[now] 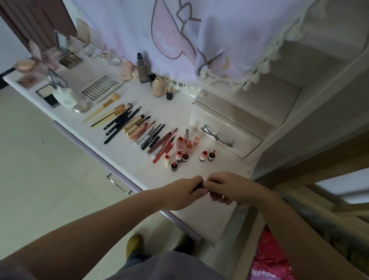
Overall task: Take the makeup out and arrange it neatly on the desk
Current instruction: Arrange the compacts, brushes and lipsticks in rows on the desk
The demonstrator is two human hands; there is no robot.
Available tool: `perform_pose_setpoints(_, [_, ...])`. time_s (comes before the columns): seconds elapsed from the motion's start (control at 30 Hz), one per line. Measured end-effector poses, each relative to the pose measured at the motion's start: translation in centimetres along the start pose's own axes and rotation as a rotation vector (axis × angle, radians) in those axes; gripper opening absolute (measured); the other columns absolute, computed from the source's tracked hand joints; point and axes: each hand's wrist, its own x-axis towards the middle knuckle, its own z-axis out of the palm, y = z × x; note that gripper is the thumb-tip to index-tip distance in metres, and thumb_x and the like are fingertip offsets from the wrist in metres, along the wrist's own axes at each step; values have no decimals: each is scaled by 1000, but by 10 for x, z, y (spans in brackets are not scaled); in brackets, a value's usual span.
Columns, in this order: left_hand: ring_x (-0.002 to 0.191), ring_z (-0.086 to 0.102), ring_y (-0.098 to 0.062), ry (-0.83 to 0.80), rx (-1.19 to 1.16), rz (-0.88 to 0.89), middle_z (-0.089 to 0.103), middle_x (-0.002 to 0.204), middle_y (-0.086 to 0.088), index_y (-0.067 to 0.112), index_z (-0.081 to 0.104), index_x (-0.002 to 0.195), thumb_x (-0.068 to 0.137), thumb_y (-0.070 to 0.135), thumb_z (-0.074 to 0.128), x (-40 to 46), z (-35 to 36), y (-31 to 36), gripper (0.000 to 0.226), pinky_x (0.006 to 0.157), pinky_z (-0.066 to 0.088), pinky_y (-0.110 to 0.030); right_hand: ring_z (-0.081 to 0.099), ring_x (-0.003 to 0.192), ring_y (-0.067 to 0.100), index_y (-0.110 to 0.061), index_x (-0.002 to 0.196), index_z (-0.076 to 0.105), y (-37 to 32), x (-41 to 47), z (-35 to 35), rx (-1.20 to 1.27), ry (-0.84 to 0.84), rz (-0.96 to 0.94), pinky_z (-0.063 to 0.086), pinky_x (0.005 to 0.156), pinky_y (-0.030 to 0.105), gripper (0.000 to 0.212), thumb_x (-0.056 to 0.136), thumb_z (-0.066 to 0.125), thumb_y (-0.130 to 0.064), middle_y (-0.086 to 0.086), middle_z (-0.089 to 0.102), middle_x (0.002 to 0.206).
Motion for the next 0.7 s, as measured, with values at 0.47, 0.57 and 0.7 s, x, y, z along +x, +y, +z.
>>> perform_pose_setpoints(0.47, [78, 49, -12, -29, -218, -123, 53, 91, -1, 17, 43, 100, 100, 25, 37, -29, -11, -25, 10, 74, 43, -24, 64, 82, 14, -14, 116, 54, 17, -32, -7, 312, 264, 83, 50, 62, 24, 20, 99, 46, -19, 2, 69, 93])
perform_pose_setpoints(0.57, [83, 55, -11, 169, -251, -120, 61, 98, -1, 18, 51, 104, 97, 25, 46, -18, -2, -30, 11, 78, 44, -23, 64, 91, 17, -11, 120, 54, 43, -28, 4, 702, 353, 104, 51, 69, 30, 23, 98, 46, -12, 5, 70, 97])
perform_pose_setpoints(0.7, [90, 50, -11, 460, -100, -119, 57, 101, -2, 15, 62, 116, 93, 25, 55, 7, 16, -26, 26, 80, 35, -20, 56, 99, 13, -14, 121, 55, 54, 0, 24, 623, 526, 130, 45, 72, 20, 26, 95, 53, -20, 2, 62, 114])
